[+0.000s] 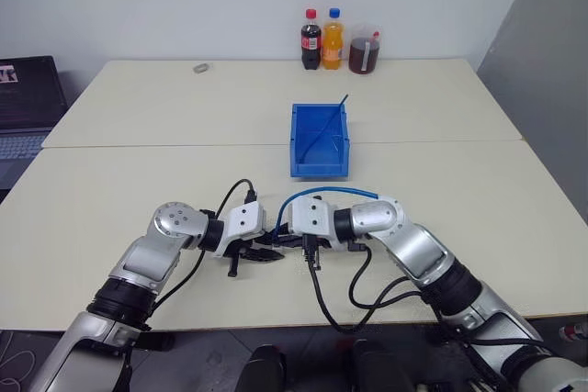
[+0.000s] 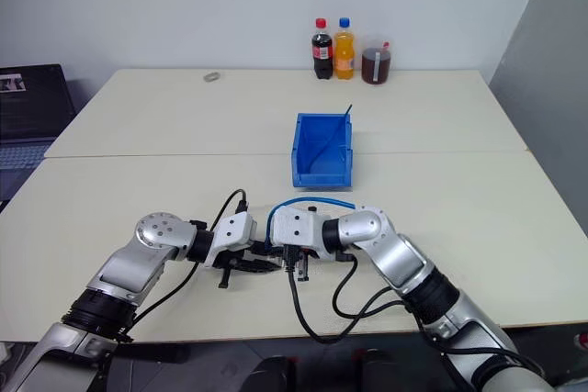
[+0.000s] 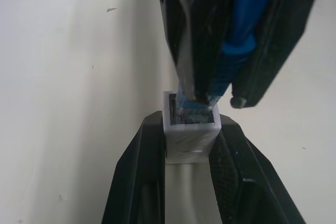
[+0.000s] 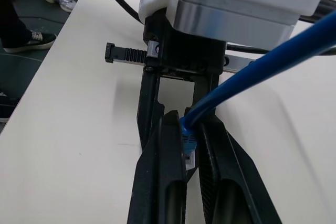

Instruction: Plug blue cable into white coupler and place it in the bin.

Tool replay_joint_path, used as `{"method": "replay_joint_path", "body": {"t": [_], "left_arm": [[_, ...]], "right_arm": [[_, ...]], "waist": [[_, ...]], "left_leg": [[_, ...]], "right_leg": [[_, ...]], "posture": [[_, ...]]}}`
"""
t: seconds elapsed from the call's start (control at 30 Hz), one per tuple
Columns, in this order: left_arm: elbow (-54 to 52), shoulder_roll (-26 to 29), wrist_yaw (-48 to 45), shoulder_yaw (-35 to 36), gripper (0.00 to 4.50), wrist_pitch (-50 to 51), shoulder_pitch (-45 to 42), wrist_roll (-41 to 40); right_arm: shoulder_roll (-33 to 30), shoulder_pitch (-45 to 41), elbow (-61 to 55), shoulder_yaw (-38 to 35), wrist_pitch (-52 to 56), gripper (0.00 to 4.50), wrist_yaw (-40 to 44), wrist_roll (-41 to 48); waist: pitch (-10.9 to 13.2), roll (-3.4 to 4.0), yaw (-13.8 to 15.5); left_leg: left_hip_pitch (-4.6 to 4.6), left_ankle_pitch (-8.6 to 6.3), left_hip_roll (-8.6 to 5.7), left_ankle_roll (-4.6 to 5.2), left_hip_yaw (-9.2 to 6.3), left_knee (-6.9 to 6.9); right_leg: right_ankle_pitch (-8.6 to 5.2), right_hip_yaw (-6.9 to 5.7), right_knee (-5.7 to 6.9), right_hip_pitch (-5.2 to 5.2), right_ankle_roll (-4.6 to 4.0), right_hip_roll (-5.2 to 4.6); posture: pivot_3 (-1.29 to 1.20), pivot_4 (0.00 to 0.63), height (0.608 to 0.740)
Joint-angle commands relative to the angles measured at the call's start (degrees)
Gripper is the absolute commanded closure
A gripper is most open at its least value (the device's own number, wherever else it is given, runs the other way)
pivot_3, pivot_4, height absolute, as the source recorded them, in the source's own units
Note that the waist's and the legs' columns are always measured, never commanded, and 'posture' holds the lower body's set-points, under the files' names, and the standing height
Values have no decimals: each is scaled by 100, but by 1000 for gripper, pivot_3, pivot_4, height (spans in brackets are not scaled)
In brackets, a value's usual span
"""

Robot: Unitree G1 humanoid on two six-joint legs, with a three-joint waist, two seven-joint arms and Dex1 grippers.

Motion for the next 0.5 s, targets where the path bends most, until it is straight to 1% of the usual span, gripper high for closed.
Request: {"method": "replay_joint_path", "body": {"t": [0.03,0.5], "left_arm": [[72,-42,-1,-215,3699,29,96,205],[-16,-64,46,-179,3699,67,202,216]], "right_arm": [[-4,55,362,223,81,4463,209,-125],[197,91,668,582,372,4464,308,-471]], "waist": [[-5,5,0],[-93,32,-38]], "left_leg": [[0,0,0,0,0,0],[9,0,3,1,2,-8]], "right_leg": [[0,0,0,0,0,0],[-7,3,-2,4,5,4]], "posture": [[0,150,740],[0,150,740]]}}
